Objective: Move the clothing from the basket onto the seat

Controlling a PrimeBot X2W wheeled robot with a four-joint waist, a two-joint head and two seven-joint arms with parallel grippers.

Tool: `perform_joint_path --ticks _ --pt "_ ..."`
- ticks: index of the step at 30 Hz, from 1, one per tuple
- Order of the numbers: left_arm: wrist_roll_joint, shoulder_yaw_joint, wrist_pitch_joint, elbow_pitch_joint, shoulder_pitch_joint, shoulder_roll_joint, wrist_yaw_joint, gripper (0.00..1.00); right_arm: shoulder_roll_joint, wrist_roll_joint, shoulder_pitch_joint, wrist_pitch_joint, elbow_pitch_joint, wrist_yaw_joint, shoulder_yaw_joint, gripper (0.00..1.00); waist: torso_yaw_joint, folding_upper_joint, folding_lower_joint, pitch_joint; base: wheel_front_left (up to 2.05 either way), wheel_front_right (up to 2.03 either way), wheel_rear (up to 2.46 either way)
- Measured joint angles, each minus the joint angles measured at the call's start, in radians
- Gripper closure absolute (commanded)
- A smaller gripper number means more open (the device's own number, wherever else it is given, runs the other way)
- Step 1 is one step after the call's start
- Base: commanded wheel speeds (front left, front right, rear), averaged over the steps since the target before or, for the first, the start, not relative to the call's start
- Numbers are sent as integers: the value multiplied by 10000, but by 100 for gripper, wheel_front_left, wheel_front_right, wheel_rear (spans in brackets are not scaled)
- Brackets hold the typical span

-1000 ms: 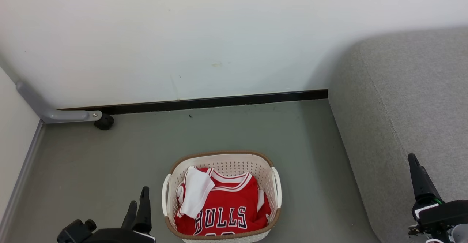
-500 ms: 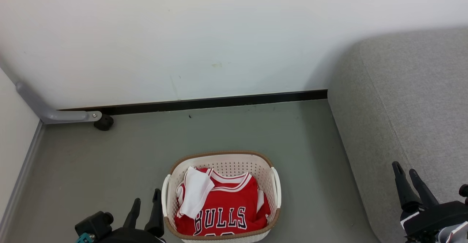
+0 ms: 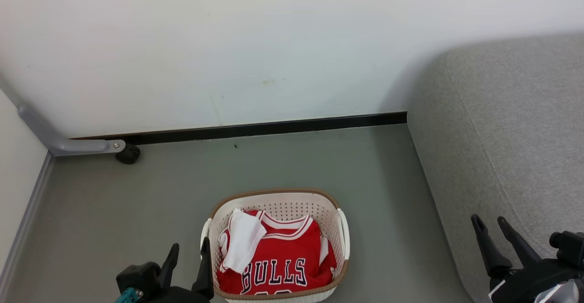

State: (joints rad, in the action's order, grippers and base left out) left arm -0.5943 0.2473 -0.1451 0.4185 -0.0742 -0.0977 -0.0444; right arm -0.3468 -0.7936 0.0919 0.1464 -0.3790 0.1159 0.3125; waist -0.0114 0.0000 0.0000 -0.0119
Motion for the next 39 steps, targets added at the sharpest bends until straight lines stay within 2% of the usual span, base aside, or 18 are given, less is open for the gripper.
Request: perform_joint_path --ticks 28,39 --pt "4153 823 -1011 291 -97 -86 -545 0 -1379 2621 396 984 -313 79 1565 0 -217 0 0 296 0 0 0" --pt "4383 807 -1045 182 -171 31 -623 0 -1576 2704 641 1020 94 86 1561 0 -337 1 0 769 0 0 0"
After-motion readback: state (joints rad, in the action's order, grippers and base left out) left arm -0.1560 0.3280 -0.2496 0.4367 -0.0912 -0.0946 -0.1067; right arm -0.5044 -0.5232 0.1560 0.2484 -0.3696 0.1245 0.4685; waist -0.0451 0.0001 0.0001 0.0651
